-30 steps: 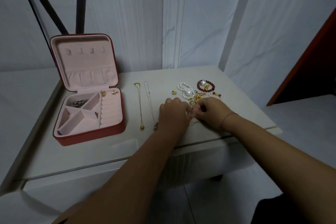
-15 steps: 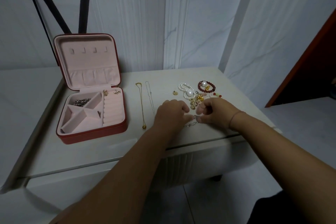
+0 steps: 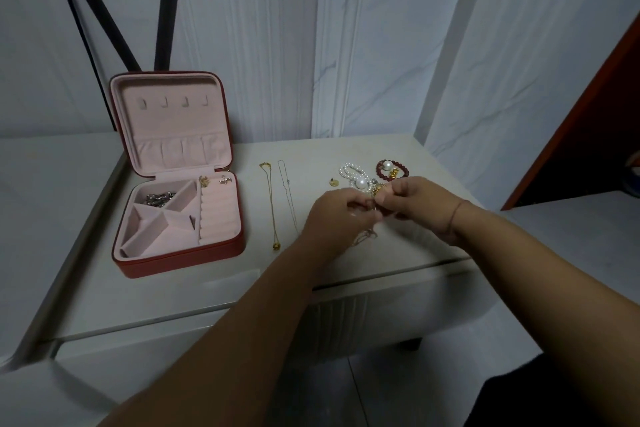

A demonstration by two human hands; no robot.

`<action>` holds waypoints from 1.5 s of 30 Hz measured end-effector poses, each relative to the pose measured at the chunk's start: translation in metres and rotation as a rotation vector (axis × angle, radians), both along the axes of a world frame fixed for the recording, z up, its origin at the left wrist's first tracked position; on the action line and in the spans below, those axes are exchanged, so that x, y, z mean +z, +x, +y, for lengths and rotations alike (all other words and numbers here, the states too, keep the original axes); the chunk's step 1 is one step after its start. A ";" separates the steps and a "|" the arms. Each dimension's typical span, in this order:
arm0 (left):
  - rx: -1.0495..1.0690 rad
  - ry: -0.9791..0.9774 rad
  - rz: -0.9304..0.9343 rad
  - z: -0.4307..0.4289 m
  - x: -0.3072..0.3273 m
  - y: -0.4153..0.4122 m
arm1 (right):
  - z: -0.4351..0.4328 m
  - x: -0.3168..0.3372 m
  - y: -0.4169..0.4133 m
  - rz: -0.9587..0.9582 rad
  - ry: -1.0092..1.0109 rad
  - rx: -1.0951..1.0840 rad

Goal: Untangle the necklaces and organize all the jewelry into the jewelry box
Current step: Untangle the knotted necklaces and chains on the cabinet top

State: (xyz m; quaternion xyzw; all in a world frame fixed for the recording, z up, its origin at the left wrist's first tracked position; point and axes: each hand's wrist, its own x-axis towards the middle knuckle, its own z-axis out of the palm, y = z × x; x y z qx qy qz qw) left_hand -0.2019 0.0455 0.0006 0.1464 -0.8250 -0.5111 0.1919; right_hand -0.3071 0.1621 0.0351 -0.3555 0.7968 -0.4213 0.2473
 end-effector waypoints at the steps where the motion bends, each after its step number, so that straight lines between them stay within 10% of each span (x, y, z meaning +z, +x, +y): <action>1: -0.014 0.110 0.027 0.001 0.004 0.001 | 0.000 0.003 0.001 -0.059 -0.042 -0.004; 20: 0.042 0.708 0.018 -0.013 0.021 0.006 | -0.019 0.011 0.008 -0.745 -0.477 -0.169; 45: 0.099 0.959 0.136 -0.021 0.027 0.010 | -0.006 0.015 -0.002 -0.234 0.023 -0.061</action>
